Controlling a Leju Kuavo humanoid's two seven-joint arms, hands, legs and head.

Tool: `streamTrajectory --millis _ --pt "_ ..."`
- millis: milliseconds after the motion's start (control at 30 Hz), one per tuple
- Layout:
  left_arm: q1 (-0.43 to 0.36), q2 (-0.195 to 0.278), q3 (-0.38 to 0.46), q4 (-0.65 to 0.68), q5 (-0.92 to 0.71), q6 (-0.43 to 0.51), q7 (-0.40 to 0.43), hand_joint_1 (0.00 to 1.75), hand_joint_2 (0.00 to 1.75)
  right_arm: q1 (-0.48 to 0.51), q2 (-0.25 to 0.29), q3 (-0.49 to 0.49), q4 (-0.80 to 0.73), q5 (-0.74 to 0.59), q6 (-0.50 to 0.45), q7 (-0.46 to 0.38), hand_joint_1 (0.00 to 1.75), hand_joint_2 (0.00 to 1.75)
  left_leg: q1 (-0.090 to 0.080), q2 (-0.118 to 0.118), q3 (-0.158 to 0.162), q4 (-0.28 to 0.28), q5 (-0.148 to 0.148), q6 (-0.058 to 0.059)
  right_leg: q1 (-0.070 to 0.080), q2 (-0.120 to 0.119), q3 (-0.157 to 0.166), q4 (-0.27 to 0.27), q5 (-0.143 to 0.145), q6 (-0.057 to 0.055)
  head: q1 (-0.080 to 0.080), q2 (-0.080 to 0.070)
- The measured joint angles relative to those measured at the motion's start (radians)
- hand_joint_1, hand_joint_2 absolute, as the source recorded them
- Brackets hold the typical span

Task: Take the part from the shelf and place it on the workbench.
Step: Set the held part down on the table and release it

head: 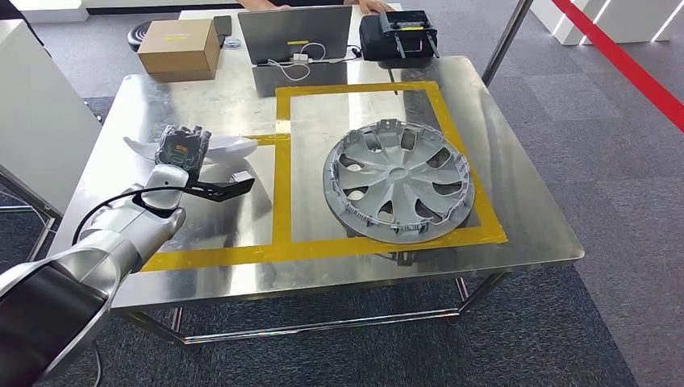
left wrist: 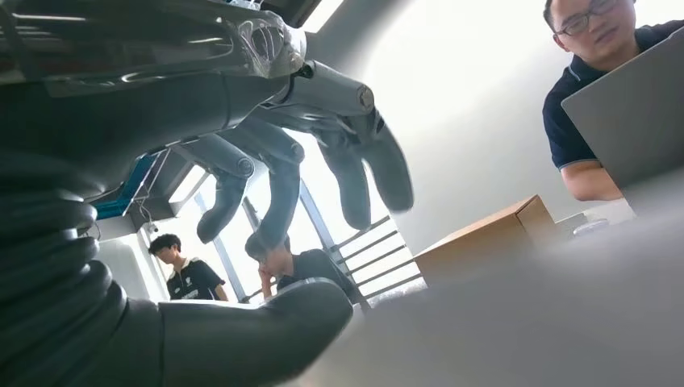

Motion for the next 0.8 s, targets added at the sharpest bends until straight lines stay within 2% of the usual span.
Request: streamTrajectory --millis 800 --pt "0.009 0.000 0.016 0.000 -0.021 -0.023 -0.032 0.00 0.00 0.000 -0.003 0.007 0.000 0.015 0.013 0.008 0.00 0.00 -0.001 0.000 0.000 0.001 0.000 0.000 0.000 0.000 0.000 -0.001 0.000 0.000 0.000 0.000"
